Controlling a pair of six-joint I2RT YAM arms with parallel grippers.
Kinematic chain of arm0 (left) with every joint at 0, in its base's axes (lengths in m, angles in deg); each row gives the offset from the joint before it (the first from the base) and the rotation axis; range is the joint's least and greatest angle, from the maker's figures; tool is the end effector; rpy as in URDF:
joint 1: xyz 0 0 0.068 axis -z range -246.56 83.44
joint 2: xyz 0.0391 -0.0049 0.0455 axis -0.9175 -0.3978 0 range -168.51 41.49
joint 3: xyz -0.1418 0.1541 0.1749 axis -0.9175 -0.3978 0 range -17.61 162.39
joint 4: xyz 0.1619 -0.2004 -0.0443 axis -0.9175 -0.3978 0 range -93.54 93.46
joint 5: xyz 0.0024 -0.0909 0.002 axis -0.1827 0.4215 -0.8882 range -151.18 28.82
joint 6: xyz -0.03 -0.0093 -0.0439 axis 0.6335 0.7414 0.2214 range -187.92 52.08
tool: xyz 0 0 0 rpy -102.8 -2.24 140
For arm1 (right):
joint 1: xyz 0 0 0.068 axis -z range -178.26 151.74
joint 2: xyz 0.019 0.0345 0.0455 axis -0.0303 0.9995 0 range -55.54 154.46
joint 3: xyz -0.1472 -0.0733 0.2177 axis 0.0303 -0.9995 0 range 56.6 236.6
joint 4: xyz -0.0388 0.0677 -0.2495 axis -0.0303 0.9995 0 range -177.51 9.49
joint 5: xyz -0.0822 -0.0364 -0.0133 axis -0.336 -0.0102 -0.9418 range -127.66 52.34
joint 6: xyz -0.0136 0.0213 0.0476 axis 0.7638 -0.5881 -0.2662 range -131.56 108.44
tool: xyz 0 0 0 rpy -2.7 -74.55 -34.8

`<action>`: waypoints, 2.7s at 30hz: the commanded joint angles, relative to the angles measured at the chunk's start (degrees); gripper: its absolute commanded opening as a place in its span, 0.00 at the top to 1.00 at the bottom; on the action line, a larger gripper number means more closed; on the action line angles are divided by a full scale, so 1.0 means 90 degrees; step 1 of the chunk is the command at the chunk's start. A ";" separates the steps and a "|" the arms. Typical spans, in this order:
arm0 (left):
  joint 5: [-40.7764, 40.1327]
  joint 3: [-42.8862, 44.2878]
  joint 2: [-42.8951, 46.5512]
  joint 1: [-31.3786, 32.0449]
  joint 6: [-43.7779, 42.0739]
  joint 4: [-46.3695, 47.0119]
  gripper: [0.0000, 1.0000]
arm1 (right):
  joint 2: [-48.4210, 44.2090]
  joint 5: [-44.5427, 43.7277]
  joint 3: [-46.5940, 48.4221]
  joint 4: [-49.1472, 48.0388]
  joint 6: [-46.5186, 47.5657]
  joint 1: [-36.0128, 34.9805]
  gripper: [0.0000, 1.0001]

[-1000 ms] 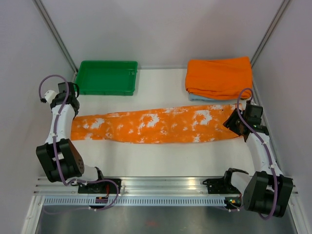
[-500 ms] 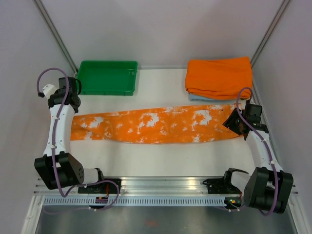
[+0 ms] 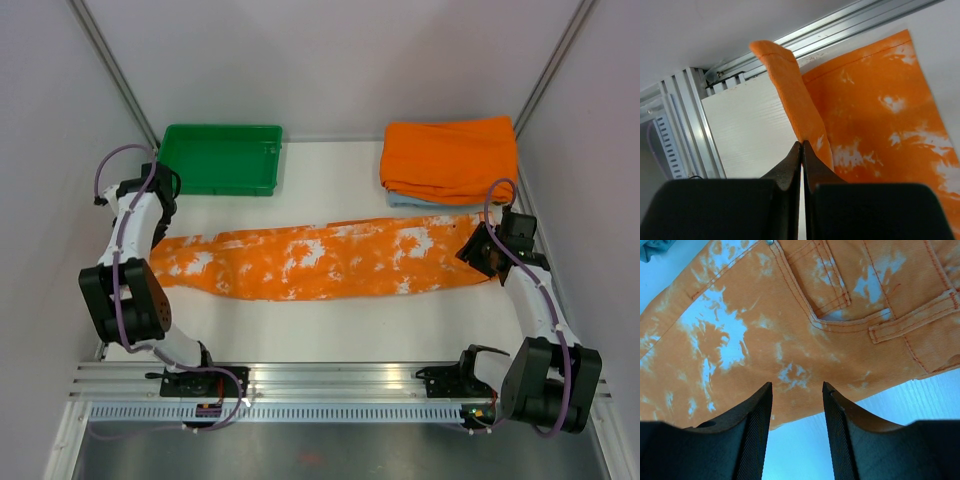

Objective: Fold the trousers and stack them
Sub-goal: Fold the trousers

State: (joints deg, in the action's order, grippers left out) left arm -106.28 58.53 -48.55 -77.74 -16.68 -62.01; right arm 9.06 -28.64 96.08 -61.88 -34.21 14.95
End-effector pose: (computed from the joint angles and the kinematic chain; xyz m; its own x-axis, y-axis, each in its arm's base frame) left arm 0.2802 0.0811 0.2794 -0.3971 -0.6394 -0.6584 -0.9177 0.2692 0.2921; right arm 0.2185 -0.0456 0.2179 -0.6459 0.5424 -0.5373 0.4095 0.8401 0.3558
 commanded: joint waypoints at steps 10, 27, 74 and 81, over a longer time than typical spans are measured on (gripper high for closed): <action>-0.0038 0.0758 -0.1557 -0.0115 -0.0821 0.1991 0.97 | 0.0020 -0.0064 0.0027 -0.0435 -0.0061 -0.0023 0.48; 0.1698 0.1052 -0.1872 -0.0213 -0.2577 0.3250 0.45 | 0.0722 0.0297 0.0349 -0.1197 -0.0237 -0.0042 0.49; 0.5703 -0.1928 -0.0622 -0.0457 -0.1982 0.5077 0.96 | 0.1075 -0.1631 -0.0687 -0.1529 -0.0609 0.0905 1.00; 0.6827 -0.1770 0.0979 -0.0457 -0.2324 0.5146 0.53 | 0.0059 -0.0466 -0.0023 -0.1335 -0.0149 0.0905 0.69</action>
State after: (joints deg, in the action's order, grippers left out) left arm -51.79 39.65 -47.61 -81.58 -34.32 -18.56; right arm 13.15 -37.80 90.46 -74.60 -38.78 22.88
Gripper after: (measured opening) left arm 0.390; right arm 0.259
